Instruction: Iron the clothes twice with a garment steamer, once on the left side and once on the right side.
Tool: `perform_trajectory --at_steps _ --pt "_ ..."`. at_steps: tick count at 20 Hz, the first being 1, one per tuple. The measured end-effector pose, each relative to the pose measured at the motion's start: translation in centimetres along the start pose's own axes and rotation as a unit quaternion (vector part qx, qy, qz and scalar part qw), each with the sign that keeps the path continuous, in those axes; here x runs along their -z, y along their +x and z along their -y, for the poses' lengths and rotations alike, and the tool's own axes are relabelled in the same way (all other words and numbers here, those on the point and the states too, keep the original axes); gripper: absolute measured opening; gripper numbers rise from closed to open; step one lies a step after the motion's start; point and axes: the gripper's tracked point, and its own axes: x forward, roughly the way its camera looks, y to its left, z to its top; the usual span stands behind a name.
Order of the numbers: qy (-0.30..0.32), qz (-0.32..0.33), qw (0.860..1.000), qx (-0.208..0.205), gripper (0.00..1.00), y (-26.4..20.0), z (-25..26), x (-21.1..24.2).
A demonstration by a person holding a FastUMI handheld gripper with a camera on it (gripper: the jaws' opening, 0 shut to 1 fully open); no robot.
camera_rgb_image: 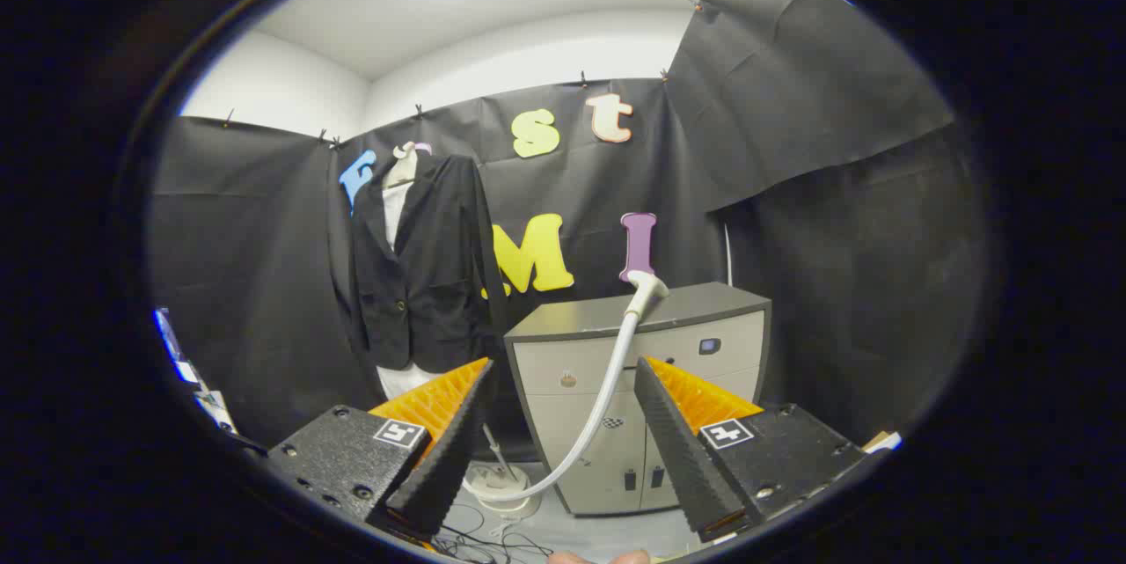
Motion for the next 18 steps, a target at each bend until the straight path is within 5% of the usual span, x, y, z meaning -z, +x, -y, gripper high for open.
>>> perform_trajectory --at_steps 18 --pt "0.001 -0.008 1.000 0.016 0.98 -0.32 -0.71 0.83"
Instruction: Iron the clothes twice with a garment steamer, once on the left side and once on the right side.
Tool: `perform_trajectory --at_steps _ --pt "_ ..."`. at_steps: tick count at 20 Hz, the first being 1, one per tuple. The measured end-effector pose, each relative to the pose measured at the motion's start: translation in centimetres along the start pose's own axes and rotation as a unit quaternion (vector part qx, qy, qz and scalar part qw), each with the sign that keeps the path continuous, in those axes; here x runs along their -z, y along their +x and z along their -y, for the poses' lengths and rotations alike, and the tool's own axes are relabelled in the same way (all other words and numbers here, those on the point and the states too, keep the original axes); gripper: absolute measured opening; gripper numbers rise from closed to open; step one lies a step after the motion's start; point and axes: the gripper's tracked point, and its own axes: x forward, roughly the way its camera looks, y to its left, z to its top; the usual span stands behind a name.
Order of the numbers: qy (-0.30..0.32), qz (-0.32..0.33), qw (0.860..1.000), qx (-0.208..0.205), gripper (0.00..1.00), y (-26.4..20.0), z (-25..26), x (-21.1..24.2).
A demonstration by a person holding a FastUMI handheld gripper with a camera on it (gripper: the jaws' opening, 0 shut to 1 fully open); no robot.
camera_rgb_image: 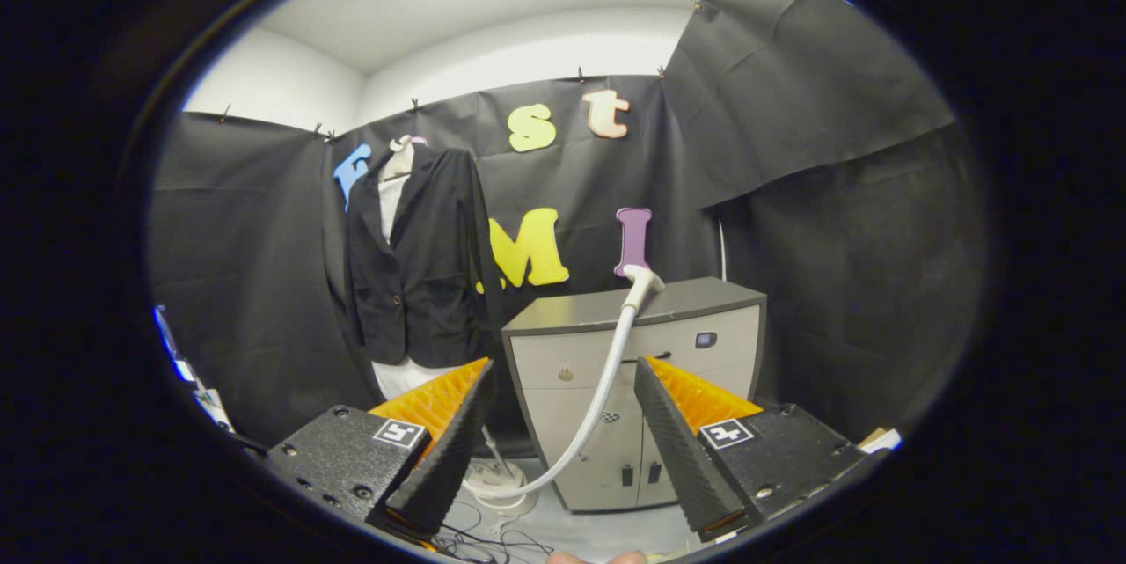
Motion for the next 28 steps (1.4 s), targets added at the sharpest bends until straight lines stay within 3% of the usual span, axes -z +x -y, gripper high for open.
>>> perform_trajectory --at_steps 17,28 --pt "-0.014 0.007 0.998 0.058 0.98 1.1 -2.3 0.0" --pt "-0.016 -0.008 0.991 0.134 0.98 3.6 -5.2 0.6"
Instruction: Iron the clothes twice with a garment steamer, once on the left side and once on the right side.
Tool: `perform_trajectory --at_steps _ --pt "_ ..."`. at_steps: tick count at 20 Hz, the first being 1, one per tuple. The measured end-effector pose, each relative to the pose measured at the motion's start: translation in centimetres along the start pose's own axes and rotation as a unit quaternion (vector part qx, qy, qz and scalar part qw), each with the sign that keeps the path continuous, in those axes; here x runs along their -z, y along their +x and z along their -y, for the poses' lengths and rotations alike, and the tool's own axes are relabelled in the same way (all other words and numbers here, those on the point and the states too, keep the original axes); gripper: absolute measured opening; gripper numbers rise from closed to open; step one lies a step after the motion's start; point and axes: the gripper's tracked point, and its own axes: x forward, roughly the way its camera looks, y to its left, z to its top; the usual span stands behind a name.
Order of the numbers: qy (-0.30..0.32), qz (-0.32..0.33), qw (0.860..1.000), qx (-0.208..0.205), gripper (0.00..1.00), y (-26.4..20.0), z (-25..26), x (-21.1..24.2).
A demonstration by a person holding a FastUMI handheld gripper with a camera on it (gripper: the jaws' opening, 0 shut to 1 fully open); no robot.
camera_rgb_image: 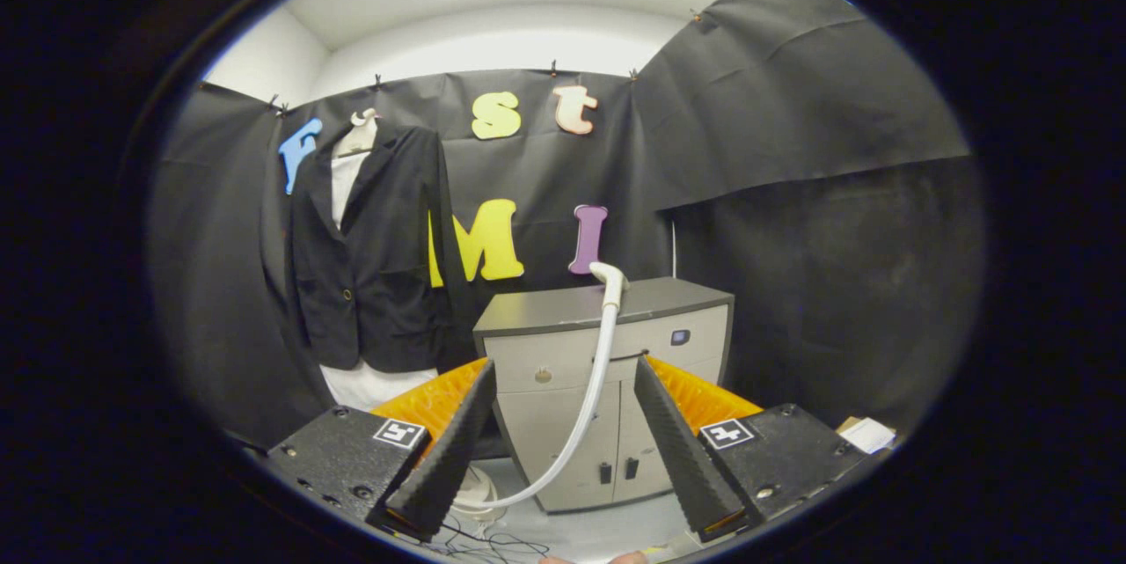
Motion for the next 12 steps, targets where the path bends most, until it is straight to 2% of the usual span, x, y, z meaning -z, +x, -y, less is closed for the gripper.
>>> perform_trajectory --at_steps 6,12 --pt "-0.014 -0.005 1.000 0.008 0.98 4.0 1.4 -0.3" --pt "-0.015 0.008 1.000 -0.021 0.98 12.5 2.9 -2.4"
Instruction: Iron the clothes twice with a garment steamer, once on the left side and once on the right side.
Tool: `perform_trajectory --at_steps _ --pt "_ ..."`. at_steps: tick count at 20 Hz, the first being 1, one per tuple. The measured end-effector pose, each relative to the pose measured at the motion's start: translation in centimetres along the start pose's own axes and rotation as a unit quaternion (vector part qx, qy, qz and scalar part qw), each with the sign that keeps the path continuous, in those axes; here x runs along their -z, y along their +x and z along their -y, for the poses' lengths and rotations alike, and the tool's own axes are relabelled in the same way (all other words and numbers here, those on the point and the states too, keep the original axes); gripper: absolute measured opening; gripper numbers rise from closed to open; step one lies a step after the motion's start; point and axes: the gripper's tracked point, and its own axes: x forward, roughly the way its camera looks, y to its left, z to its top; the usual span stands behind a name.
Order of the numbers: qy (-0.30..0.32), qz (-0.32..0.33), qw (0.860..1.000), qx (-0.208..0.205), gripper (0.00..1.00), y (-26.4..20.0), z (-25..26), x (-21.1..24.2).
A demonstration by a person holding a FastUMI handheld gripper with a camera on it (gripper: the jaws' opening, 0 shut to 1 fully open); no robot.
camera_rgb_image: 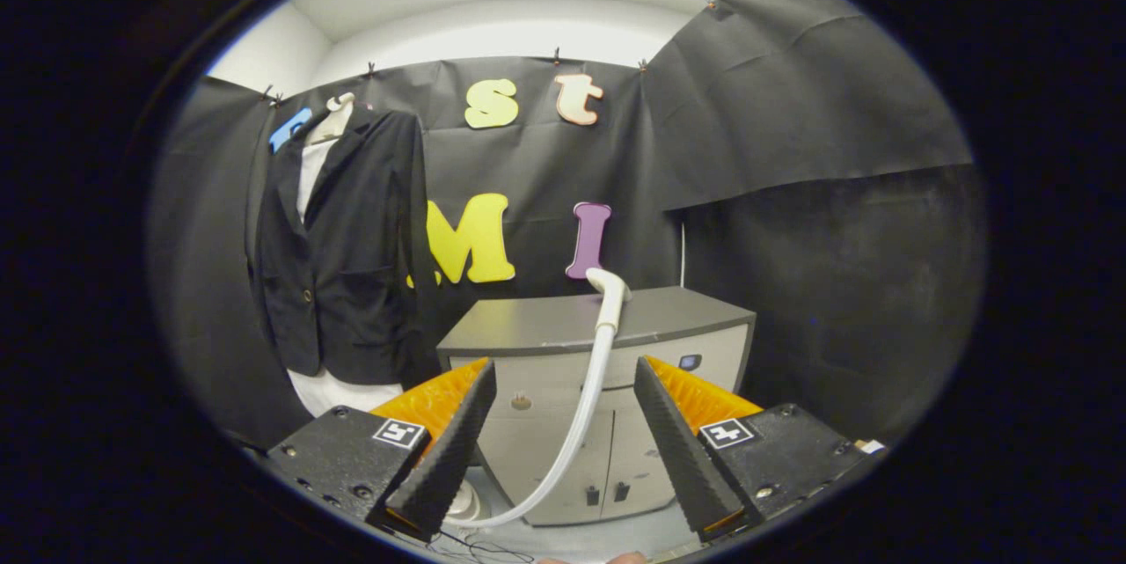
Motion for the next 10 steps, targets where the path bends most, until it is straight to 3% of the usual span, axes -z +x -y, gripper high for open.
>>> perform_trajectory --at_steps 10 --pt "0.028 -0.047 0.996 -0.064 0.99 14.2 3.0 -1.6"
